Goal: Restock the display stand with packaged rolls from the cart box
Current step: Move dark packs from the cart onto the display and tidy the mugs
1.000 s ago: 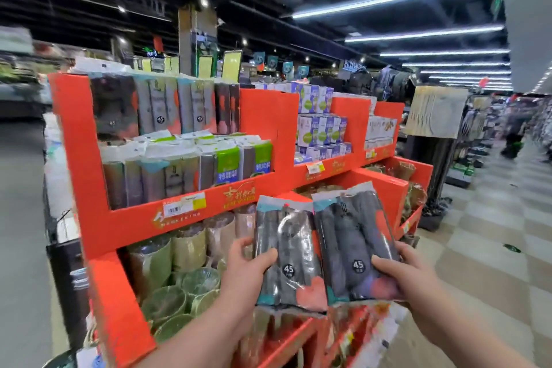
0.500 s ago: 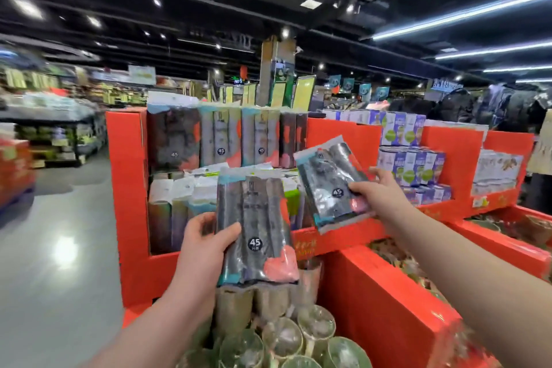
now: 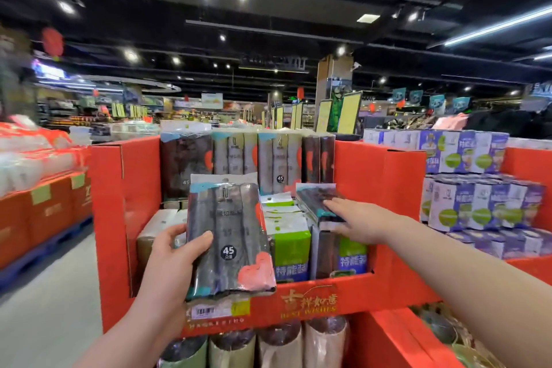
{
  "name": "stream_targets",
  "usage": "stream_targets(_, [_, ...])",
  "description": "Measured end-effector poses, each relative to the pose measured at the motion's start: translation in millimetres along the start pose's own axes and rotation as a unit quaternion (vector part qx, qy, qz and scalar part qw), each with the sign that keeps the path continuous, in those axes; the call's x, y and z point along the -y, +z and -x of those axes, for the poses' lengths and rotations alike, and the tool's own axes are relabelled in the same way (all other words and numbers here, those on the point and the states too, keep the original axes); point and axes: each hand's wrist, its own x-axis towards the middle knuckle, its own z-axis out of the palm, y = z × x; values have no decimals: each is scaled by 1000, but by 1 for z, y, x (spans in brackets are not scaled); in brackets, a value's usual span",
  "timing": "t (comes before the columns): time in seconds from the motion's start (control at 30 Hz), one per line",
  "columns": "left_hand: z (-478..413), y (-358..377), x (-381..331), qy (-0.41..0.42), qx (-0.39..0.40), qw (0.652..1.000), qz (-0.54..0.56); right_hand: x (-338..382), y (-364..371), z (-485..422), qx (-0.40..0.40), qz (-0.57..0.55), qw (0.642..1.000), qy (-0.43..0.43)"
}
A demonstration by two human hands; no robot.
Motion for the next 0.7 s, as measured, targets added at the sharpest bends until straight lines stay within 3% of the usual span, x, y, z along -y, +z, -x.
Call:
stream_targets(0.3, [-5,41,-2,15,-13,1000,-22,-10,12,-17,-61,-32,998,-1])
stream_targets(0.4, [-15,55,0,9,-21,999,-29,-1,9,-10,-174,-153,972,-36])
stream_targets(0.47, [-24,68,1,10,-20,999,-41,15,-4,5,-219,-232,942,-104])
stream_targets(0.53, [-34,81,3,-1,-19,998,-59,34,-13,21,-207,-195,942,-176])
stream_targets(0.6, [-42,94,0,-15,-2,997,-69,47,-14,26,-212,-69,952,-209])
stream_targets(0.7, [-54,105,-7,12,74,981,-179,48,-15,15,-191,-14,970,-152])
